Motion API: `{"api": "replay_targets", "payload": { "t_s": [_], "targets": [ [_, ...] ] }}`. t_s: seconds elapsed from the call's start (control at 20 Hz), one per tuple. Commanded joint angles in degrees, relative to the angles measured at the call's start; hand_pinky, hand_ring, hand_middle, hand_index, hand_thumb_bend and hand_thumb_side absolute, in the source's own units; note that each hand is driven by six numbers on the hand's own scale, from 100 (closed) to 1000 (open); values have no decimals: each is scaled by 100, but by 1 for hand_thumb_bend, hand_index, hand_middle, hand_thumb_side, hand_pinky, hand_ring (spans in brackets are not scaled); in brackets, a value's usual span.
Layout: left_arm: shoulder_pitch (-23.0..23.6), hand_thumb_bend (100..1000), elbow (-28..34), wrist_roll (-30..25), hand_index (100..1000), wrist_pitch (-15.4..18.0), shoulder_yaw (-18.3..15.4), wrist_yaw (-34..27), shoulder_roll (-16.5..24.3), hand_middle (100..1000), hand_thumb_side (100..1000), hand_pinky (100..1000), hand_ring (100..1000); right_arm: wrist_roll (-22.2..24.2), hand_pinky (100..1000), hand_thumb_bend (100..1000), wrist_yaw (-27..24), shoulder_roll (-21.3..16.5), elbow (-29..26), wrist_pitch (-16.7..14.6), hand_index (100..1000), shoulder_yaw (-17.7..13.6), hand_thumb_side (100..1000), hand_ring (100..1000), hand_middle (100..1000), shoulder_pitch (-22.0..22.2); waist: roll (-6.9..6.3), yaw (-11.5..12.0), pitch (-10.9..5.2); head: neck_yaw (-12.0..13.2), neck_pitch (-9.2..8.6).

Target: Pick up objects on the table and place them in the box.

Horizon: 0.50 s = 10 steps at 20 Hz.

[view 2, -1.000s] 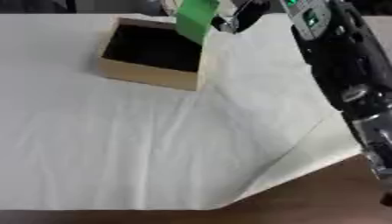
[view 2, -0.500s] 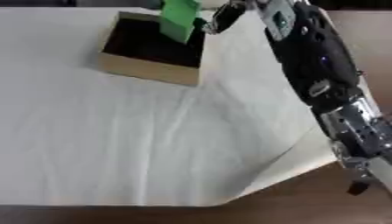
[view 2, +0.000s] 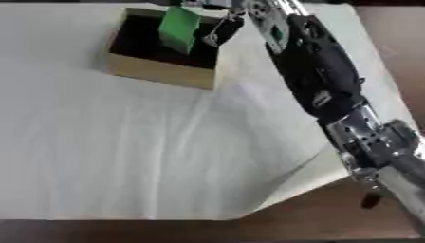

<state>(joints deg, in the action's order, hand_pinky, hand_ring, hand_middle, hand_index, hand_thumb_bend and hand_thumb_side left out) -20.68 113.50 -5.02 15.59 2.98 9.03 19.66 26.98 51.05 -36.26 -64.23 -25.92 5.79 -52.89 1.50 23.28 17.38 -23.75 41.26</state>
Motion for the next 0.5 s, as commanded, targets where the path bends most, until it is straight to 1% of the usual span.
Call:
{"api": "replay_targets", "payload": {
  "t_s": [0.05,0.2,0.35,0.4,0.45,0.5],
  "targets": [
    [-59,100,109,-23,928,1,-17,-41,46,737,910,823,718,-272,982,107,284,-70,113,216,1000,-104,100,976,964,-83,-18,-9,-93,-16,-5],
    [-55,100,109,-13,928,-3,-26,-36,41,736,911,823,718,-527,981,123,539,-53,265,468,1000,-187,100,977,967,-73,-16,-18,-90,-20,-7],
    [-48,100,109,-19,928,-8,-19,-30,34,737,912,823,718,-756,982,133,804,-20,466,731,1000,-169,103,979,970,-57,-14,-18,-85,-28,1],
    [-45,100,109,-21,928,-10,-19,-28,31,737,913,823,718,-801,983,153,893,-9,535,817,1000,-160,150,980,972,-49,-13,-18,-82,-27,2],
    [-42,100,109,-21,928,-11,-20,-26,29,737,913,823,718,-834,983,153,979,5,592,879,1000,-153,150,980,972,-43,-13,-18,-80,-26,2],
    [-40,100,109,-20,928,-12,-21,-24,29,737,912,823,718,-860,986,199,1063,17,638,914,1000,-151,227,981,974,-38,-14,-20,-78,-25,3]
  ]
}}
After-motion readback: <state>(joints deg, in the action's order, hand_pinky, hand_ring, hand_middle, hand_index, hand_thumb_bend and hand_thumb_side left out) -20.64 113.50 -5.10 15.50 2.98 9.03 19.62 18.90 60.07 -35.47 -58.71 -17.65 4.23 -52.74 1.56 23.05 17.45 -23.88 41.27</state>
